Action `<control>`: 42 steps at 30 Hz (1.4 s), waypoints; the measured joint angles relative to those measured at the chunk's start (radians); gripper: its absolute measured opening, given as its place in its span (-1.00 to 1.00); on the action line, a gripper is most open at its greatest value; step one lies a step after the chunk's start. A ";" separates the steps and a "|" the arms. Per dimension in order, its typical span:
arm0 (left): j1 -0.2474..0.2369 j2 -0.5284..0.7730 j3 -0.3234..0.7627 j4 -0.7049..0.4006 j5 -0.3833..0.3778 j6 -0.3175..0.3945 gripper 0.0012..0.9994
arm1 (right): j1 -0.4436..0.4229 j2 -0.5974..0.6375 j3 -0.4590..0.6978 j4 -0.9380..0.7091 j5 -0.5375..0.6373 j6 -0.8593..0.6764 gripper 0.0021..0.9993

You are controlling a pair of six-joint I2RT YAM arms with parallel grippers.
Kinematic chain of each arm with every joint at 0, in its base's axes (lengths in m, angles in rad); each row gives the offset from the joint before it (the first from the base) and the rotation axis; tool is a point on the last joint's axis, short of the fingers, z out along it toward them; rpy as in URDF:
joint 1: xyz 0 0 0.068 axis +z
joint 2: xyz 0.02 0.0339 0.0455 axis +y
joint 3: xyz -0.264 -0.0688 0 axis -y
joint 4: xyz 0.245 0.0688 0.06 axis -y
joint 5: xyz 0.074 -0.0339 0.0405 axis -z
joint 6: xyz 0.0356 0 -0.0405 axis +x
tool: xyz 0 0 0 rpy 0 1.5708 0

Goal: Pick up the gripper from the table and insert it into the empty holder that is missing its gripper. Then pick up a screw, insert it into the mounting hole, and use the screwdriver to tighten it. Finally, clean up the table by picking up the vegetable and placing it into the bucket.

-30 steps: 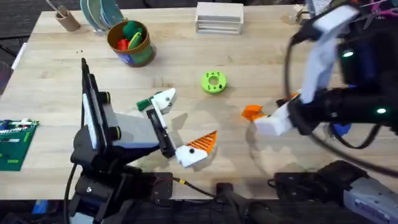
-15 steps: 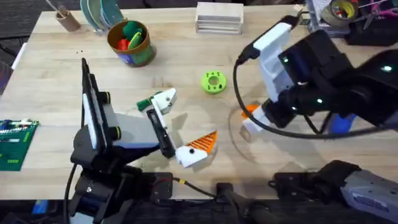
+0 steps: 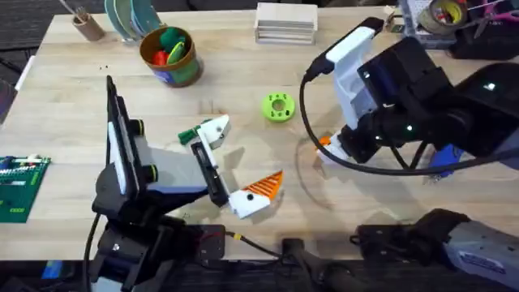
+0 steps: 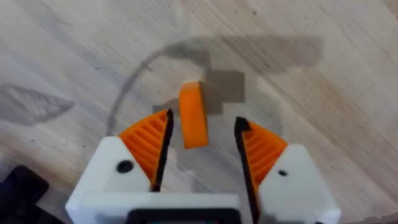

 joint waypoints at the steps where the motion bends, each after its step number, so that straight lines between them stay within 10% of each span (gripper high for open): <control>1: 0.000 0.000 0.000 0.000 0.000 0.000 0.99 | 0.000 0.000 0.000 -0.001 -0.002 0.000 0.32; 16: 0.000 0.000 0.000 0.000 0.000 0.000 0.98 | 0.000 0.000 0.000 0.001 -0.011 0.000 -0.16; 27: 0.000 0.000 0.000 0.000 0.000 0.000 0.99 | 0.000 0.000 0.001 0.004 -0.010 -0.003 -0.95; 42: 0.000 0.000 0.000 0.000 0.000 0.000 0.98 | 0.000 -0.089 0.023 -0.007 -0.011 -0.003 -0.97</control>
